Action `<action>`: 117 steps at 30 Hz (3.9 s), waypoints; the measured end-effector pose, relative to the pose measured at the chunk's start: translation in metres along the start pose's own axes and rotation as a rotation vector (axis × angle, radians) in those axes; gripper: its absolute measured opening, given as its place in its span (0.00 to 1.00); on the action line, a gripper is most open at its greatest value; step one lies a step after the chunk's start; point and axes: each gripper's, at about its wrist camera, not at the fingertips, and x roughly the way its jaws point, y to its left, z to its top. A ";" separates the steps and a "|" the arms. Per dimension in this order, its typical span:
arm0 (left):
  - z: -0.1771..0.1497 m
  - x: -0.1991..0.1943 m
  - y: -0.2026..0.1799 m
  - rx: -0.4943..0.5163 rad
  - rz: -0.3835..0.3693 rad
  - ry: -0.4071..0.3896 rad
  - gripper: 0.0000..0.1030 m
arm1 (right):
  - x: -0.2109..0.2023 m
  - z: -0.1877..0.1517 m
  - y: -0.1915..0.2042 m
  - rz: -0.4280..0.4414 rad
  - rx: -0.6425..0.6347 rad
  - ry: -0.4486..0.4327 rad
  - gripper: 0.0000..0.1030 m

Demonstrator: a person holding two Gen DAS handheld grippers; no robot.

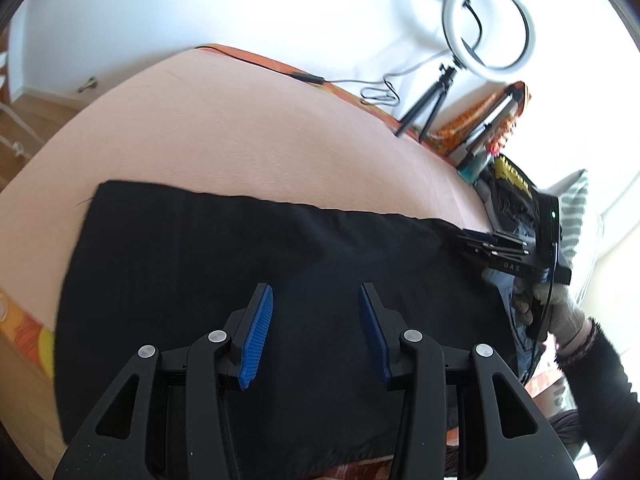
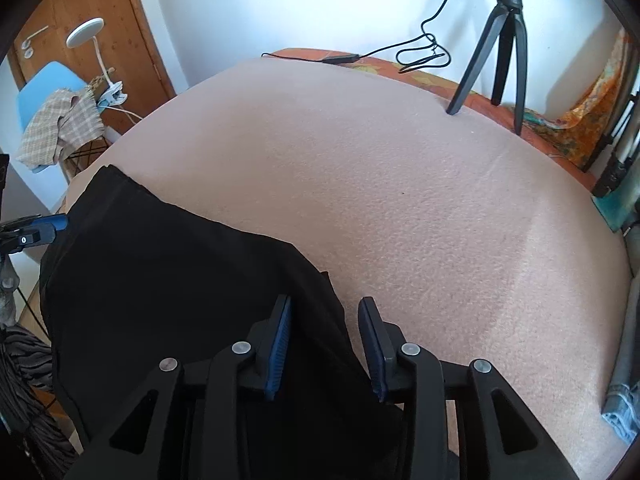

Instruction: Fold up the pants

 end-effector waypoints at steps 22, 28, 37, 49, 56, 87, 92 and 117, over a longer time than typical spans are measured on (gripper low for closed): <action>-0.081 -0.083 0.119 -0.468 0.028 -0.148 0.51 | -0.101 -0.045 0.073 0.096 0.089 -0.180 0.64; -0.095 -0.060 0.136 -0.548 -0.003 -0.100 0.51 | -0.104 -0.044 0.078 0.126 0.098 -0.190 0.64; -0.091 -0.065 0.131 -0.563 -0.053 -0.187 0.48 | -0.104 -0.044 0.085 0.136 0.079 -0.186 0.64; -0.070 -0.049 0.101 -0.380 0.025 -0.181 0.26 | -0.104 -0.045 0.082 0.148 0.098 -0.183 0.65; -0.062 -0.047 0.069 -0.158 0.119 -0.209 0.17 | -0.100 -0.046 0.085 0.149 0.085 -0.166 0.65; -0.037 -0.028 -0.008 0.113 0.045 -0.228 0.04 | -0.050 -0.006 0.109 0.519 0.259 -0.067 0.70; -0.038 -0.028 -0.019 0.135 0.026 -0.230 0.04 | 0.018 0.037 0.140 0.697 0.371 0.020 0.73; -0.039 -0.022 -0.094 0.246 -0.190 -0.155 0.04 | -0.016 0.048 0.136 0.414 0.253 -0.107 0.02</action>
